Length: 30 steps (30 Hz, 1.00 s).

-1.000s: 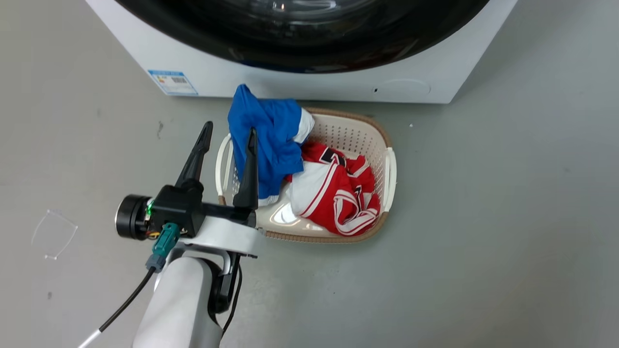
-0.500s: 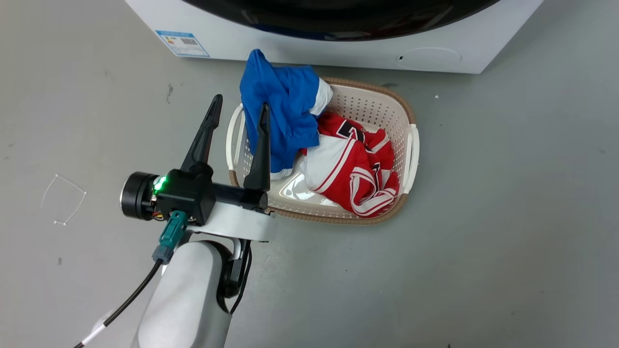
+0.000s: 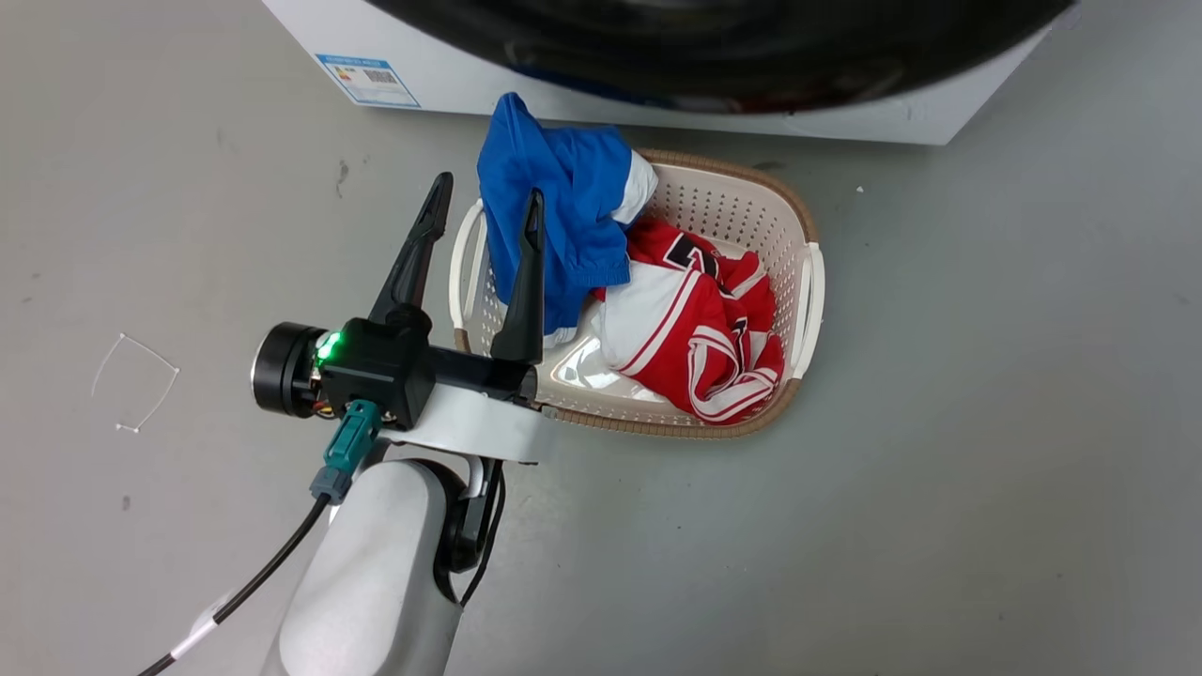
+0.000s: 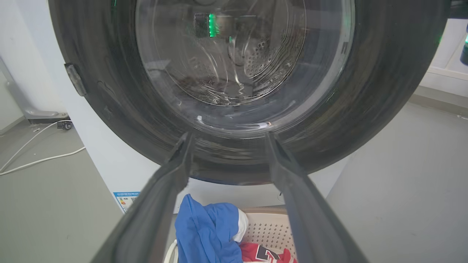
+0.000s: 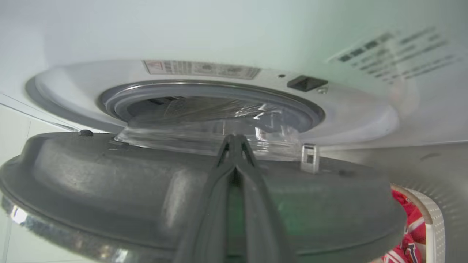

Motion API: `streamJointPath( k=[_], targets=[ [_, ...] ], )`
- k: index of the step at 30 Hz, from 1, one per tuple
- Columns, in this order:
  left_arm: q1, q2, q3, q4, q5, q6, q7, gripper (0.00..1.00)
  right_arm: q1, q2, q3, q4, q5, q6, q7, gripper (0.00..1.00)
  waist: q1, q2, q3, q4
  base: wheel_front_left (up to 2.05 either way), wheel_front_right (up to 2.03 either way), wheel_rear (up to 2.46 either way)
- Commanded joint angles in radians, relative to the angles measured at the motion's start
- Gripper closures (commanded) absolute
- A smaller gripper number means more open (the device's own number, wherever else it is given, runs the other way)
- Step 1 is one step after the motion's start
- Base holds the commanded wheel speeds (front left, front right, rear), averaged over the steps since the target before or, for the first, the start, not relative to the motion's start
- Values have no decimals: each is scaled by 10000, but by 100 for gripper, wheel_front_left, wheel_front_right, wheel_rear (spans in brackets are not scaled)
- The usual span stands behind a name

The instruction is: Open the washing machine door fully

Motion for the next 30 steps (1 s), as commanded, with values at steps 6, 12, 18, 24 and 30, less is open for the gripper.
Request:
streamJointPath(
  k=[6,12,18,24,30],
  targets=[
    [231,-9,20,204,-5,-38,-26,0,820,219,96,-377,267,29,754,100,-1,-1,-467,-135,0,0,0],
    [531,-9,107,416,26,-175,-27,0,1733,410,324,-879,398,29,1582,100,-1,-1,-1124,-244,0,0,0],
    [1100,-8,244,675,121,-301,-27,0,3048,658,620,-1685,474,27,2120,100,-1,-1,-2007,-303,0,0,0],
    [1728,-8,490,834,206,-505,-26,0,4443,1031,881,-2730,628,27,2402,100,-1,-1,-2750,-332,0,0,0],
    [2181,-8,573,993,258,-662,-26,0,5481,1395,1062,-3523,809,29,2504,100,-1,-1,-3313,-307,0,0,0]
  ],
)
